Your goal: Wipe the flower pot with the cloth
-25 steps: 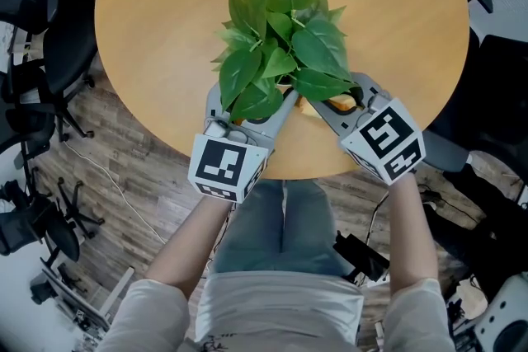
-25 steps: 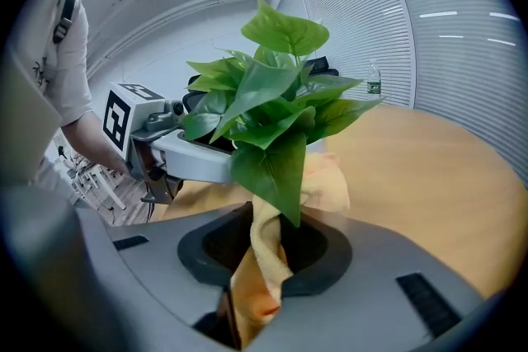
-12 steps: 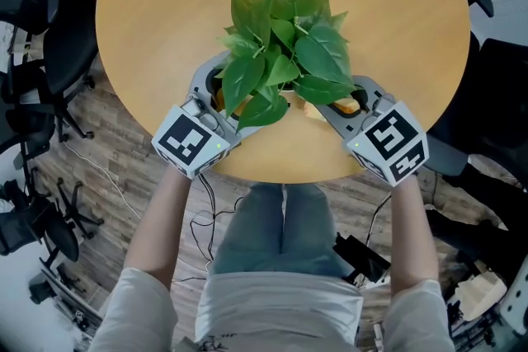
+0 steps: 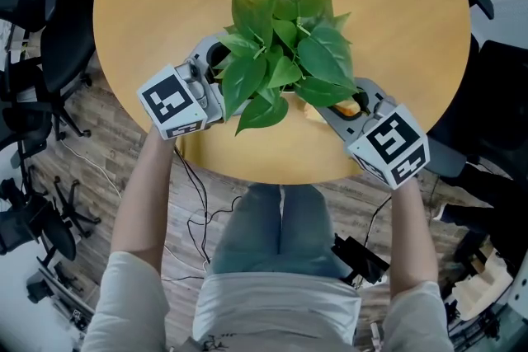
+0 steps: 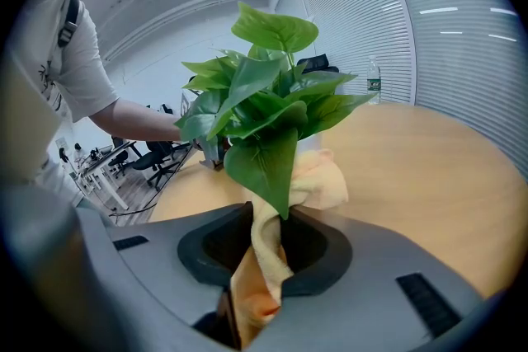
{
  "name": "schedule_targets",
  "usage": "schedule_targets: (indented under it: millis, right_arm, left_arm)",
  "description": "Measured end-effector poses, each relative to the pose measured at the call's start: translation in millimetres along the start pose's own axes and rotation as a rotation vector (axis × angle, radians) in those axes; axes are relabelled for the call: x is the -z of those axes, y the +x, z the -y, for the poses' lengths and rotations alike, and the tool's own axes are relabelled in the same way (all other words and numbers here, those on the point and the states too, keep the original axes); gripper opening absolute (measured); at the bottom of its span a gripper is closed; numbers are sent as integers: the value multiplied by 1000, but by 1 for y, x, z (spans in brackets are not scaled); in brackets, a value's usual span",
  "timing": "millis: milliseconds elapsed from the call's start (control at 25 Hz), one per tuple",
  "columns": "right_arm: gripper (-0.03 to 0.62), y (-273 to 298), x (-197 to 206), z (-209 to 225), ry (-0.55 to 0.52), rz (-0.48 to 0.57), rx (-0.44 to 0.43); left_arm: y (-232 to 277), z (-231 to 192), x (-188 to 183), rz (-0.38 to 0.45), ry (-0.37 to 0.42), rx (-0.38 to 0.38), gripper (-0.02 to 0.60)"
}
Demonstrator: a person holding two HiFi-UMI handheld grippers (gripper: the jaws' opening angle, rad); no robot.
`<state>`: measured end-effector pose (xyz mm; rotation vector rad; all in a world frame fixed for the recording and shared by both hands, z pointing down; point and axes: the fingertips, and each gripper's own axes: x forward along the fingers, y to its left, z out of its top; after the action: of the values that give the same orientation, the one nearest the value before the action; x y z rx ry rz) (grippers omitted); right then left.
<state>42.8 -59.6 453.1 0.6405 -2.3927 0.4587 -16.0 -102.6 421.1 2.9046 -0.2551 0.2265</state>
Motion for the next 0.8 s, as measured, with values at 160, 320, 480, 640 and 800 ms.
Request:
schedule_targets:
  millis: [160, 320, 480, 640, 800]
  right_arm:
    - [84, 1, 1, 0, 1, -1, -1]
    - [84, 2, 1, 0, 3, -2, -1]
    - [84, 3, 2, 0, 4, -2, -1]
    - [84, -3, 2, 8, 11, 5, 20]
    - [84, -14, -3, 35, 18, 15, 98]
  left_arm:
    - [3, -4, -5, 14, -6, 48, 479]
    - [10, -1, -7, -1, 20, 101, 477]
    - [11, 1, -7, -4, 23, 128, 460]
    - [11, 1, -7, -2, 14, 117, 453]
    - [12, 1, -8, 0, 18, 98, 453]
